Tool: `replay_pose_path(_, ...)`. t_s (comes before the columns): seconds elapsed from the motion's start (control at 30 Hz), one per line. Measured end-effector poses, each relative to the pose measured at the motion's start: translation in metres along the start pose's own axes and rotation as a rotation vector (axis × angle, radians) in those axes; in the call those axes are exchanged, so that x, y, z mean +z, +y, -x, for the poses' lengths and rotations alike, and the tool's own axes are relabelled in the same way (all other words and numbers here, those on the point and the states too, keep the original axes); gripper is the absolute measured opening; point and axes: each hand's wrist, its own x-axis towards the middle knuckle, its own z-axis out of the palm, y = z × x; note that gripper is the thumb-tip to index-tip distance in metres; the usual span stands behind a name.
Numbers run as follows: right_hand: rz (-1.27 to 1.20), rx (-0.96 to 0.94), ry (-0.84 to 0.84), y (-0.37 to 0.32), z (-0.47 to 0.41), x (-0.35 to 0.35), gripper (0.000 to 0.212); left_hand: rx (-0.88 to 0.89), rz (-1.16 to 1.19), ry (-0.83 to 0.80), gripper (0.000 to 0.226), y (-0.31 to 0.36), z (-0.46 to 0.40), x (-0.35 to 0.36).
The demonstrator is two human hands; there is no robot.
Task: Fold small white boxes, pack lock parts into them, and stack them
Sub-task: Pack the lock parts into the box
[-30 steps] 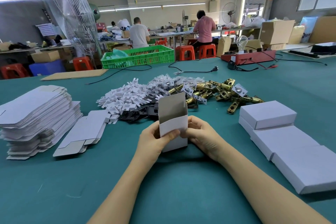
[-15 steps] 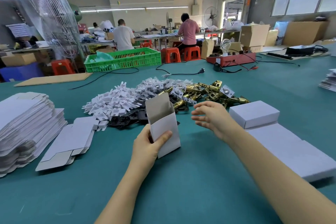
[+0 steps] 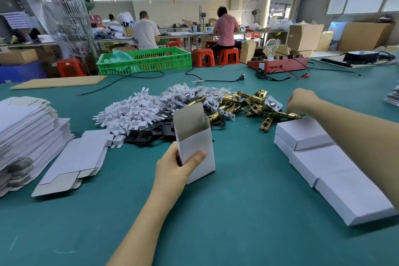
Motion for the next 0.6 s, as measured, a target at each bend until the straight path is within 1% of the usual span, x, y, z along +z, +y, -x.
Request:
replay_pose_path(0.07,0.03,-0.024,-0.038,0.003,-0.01,0.006,0.025,0.004,0.005,-0.001,0.039,0.0,0.0,0.0)
replay_pose_path(0.2,0.005,-0.014,-0.088,-0.004,-0.015,0.014,0.047,0.007,0.026,-0.021,0.036,0.0,-0.001,0.0)
replay_pose_path(0.23,0.005,0.0,-0.1,-0.005,-0.015,0.016,0.047,0.009,0.03,-0.027,0.035,0.0,-0.001,-0.001)
replay_pose_path(0.3,-0.016,0.014,-0.091,-0.006,-0.018,0.019,0.033,0.009,0.031,-0.04,0.033,0.0,-0.001,-0.001)
replay_pose_path(0.33,-0.043,0.025,-0.086,-0.006,-0.02,0.021,0.03,0.005,0.027,-0.047,0.032,0.001,-0.001,-0.001)
replay_pose_path(0.4,-0.086,0.049,-0.082,-0.006,-0.022,0.025,0.039,0.0,0.017,-0.061,0.028,0.001,-0.001,-0.001)
replay_pose_path(0.5,-0.093,0.036,-0.087,-0.006,-0.023,0.031,0.05,0.004,0.005,-0.074,0.034,0.0,-0.002,-0.001)
replay_pose_path(0.6,-0.041,0.015,-0.031,-0.005,-0.025,0.037,0.047,0.011,-0.008,-0.08,0.037,-0.001,-0.001,-0.002)
